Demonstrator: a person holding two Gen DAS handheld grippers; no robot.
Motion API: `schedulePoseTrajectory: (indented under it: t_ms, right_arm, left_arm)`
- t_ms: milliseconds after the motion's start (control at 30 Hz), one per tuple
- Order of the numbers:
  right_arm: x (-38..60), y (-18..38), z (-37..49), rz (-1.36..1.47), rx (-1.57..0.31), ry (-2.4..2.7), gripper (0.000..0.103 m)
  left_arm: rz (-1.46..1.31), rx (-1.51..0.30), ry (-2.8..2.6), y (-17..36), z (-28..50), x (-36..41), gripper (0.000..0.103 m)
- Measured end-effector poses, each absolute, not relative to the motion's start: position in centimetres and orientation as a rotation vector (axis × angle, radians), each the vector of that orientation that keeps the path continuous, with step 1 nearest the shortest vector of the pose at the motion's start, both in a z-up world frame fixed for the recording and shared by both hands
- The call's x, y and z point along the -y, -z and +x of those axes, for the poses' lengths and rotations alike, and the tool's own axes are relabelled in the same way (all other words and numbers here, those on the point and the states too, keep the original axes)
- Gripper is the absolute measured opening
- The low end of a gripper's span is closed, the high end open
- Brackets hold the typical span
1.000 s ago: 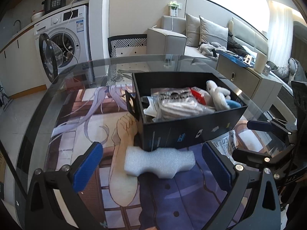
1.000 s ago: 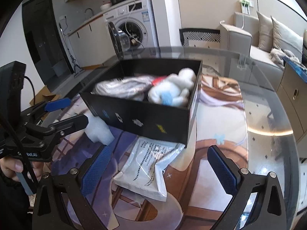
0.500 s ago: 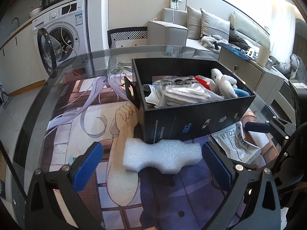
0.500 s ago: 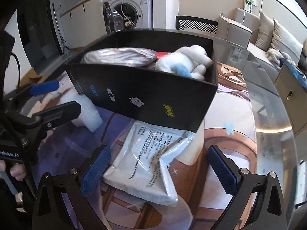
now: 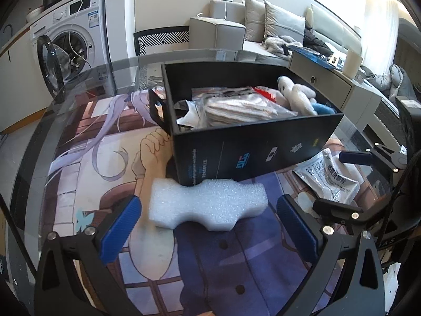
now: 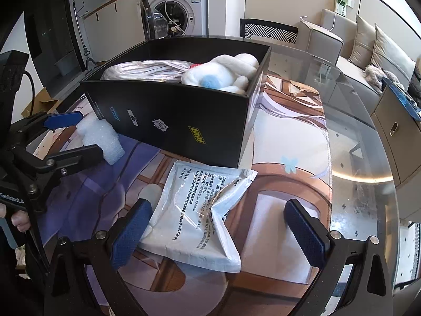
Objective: Organize soft objects
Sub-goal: 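Lower the left gripper onto the white foam block while the right gripper reaches the white sachet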
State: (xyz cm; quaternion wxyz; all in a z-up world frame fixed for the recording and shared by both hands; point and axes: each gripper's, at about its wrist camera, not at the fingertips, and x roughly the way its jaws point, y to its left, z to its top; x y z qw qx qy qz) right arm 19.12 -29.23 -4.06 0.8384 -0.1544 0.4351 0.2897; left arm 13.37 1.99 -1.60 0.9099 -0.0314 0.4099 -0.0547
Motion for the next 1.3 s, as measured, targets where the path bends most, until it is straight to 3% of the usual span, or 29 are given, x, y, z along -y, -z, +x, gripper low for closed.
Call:
schedulePoseTrajectory:
  t_ms: [467, 833, 1167, 1300]
  right_arm:
    - [28.8, 3.9, 18.1, -0.323, -0.926, -0.597, 0.101]
    - [28.7, 3.3, 16.5, -0.363, -0.890, -0.704, 0.059]
    - [29.0, 3.0, 15.7, -0.364, -0.881, -0.731, 0.047]
    - [29.0, 2.9, 15.7, -0.365, -0.881, -0.737, 0.047]
  left_arm:
    - [-0.038, -0.919, 0.084, 2.9, 14.8, -1.4, 0.103]
    - [0.002, -0.925, 0.088, 3.1, 14.7, -1.0, 0.103]
    - [0.002, -0.925, 0.088, 3.1, 14.7, -1.0, 0.103]
    - [0.001, -0.912, 0.090, 3.0, 14.5, -1.0, 0.094]
